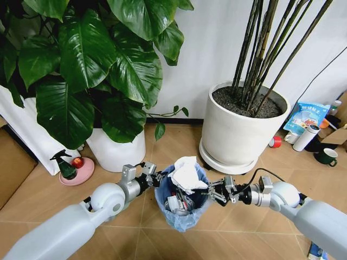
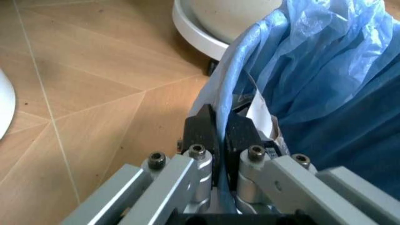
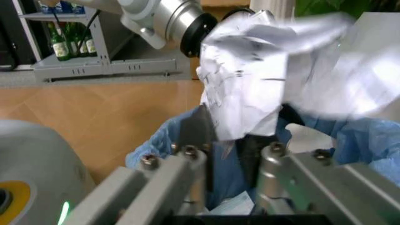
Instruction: Pick up the trash bin and place the garbage on the floor into it.
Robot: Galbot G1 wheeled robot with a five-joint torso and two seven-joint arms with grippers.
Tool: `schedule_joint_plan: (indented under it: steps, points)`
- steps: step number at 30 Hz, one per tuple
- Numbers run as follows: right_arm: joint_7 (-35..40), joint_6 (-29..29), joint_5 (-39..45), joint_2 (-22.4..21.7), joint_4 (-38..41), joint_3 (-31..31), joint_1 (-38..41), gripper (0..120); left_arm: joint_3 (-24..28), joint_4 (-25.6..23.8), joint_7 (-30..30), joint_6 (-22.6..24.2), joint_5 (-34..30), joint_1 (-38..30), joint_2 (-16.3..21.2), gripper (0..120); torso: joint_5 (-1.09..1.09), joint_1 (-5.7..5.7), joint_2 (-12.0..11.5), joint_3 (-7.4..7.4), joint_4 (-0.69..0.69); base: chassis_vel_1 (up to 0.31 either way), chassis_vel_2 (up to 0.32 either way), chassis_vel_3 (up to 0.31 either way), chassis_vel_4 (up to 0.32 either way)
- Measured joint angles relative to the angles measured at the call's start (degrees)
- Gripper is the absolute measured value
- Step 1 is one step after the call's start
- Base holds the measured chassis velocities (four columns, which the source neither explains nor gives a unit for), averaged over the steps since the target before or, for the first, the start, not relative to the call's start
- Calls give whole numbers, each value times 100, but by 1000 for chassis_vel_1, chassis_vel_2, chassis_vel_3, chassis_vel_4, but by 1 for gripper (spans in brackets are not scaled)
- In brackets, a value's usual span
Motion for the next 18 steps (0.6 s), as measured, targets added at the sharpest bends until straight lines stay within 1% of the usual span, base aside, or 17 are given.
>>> schedule_joint_plan:
  steps: [2,3,6,7,8,9,10,11,12,13,15,16,17,18]
  points:
    - [-3,-26,-32,-56,36,72,-45,28,-27,-16,-6,2,0,38,31,0,-3,0,0,0,1,0,0,0,0]
    - [-3,-26,-32,-56,36,72,-45,28,-27,-16,-6,2,0,38,31,0,-3,0,0,0,1,0,0,0,0]
    - [4,-38,-66,-71,43,115,-63,41,-42,-59,-35,18,-9,62,39,0,-1,0,0,0,0,0,0,0,0]
    - [4,-38,-66,-71,43,115,-63,41,-42,-59,-35,18,-9,62,39,0,-1,0,0,0,0,0,0,0,0]
    - [4,-38,-73,-73,40,116,-63,46,-42,-69,-46,26,-16,66,41,0,-2,0,0,0,0,0,0,0,0]
    - [4,-39,-76,-76,39,116,-62,48,-42,-74,-50,30,-19,69,43,0,-2,0,0,0,0,0,0,0,0]
    - [4,-41,-80,-85,38,116,-61,57,-43,-86,-59,39,-26,76,48,0,-1,0,0,0,0,0,0,0,0]
    - [4,-41,-80,-85,38,116,-61,57,-43,-86,-59,39,-26,76,48,0,-1,0,0,0,0,0,0,0,0]
    - [4,-41,-81,-88,38,116,-61,60,-44,-89,-63,41,-27,79,49,0,-2,0,0,0,0,0,0,0,0]
    - [5,-43,-83,-100,38,142,-71,67,-60,-100,-88,52,-35,100,65,0,-2,0,0,0,0,0,0,0,0]
    - [65,-46,-56,-113,53,302,-167,75,-132,-128,-122,74,-38,177,113,0,-2,0,0,0,0,0,0,0,0]
    - [273,-61,26,-112,57,470,-268,80,-214,-131,-133,84,-39,252,166,0,-2,0,0,0,0,0,0,0,0]
    - [273,-61,26,-112,57,470,-268,80,-214,-131,-133,84,-39,252,166,0,-2,0,0,0,0,0,0,0,0]
    - [435,-85,53,-103,47,571,-324,83,-268,-123,-137,84,-38,293,196,0,-3,0,0,0,0,0,0,0,0]
